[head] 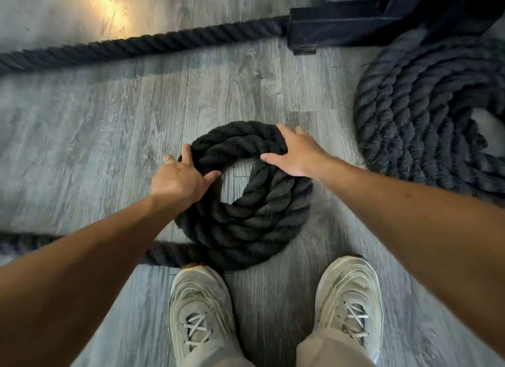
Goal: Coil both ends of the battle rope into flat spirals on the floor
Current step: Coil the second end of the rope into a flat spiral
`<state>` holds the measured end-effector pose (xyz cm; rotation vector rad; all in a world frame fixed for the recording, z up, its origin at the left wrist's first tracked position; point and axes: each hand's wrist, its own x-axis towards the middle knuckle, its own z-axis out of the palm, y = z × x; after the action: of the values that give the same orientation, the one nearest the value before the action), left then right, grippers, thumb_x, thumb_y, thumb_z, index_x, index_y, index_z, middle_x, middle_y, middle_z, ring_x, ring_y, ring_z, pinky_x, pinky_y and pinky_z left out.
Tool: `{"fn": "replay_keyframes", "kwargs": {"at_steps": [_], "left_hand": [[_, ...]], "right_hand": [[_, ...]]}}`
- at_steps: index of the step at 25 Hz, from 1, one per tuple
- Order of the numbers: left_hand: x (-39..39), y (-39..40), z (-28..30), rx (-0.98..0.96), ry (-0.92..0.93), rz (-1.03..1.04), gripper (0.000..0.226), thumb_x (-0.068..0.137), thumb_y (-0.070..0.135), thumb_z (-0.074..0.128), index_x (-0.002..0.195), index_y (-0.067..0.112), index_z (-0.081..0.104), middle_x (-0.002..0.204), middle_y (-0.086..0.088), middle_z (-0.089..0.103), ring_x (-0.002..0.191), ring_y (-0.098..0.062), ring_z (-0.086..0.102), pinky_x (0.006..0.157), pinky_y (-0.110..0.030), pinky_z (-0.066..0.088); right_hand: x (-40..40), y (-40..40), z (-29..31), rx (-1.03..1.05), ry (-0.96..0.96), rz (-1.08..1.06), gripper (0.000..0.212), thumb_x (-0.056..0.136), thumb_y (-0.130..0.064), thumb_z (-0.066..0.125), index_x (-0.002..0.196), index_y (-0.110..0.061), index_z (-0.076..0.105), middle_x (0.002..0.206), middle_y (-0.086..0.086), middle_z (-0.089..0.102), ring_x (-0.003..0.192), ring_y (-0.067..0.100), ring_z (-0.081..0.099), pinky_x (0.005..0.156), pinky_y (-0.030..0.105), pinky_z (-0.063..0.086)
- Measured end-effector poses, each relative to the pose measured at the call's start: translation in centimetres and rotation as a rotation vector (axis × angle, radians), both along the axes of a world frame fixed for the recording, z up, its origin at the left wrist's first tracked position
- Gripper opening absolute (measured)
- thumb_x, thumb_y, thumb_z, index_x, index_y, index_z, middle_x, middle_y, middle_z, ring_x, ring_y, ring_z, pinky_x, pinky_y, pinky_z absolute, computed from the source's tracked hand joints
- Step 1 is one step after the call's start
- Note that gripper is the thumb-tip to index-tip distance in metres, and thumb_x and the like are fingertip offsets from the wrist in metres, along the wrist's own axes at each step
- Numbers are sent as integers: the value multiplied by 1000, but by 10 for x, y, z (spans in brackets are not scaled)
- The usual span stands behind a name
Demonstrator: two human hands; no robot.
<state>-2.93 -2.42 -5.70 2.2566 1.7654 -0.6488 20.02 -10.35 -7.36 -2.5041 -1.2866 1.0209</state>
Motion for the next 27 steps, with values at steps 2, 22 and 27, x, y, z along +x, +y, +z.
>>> {"fn": "replay_keyframes", "kwargs": {"at_steps": [2, 22, 27], "left_hand": [[-3, -2, 1, -21, -16, 56, 100, 89, 78, 37, 160, 17, 3, 160, -32, 22, 135, -47, 46, 97, -49, 49], [26, -69, -18, -321, -411, 496, 128, 68, 89, 51, 148, 39, -36, 63, -9, 70, 38, -24, 66, 48, -40, 61], [32, -60, -15, -252, -164, 291, 130, 73, 93, 37, 155, 15, -26, 103, -19, 74, 84, -32, 75, 79, -38, 57]], "right_hand": [[-25, -5, -5, 115, -88, -89, 87, 90, -70, 54, 160, -34, 17, 158, 11, 26, 143, 36, 27, 113, 57, 32], [18, -70, -9, 252, -11, -359, 97, 86, -66, 64, 162, -23, 21, 164, 8, 24, 149, 30, 25, 119, 42, 25], [-56, -96, -25, -5, -128, -554, 126, 60, -90, 56, 159, -38, -2, 166, 18, -3, 143, 43, 16, 112, 58, 21]]}}
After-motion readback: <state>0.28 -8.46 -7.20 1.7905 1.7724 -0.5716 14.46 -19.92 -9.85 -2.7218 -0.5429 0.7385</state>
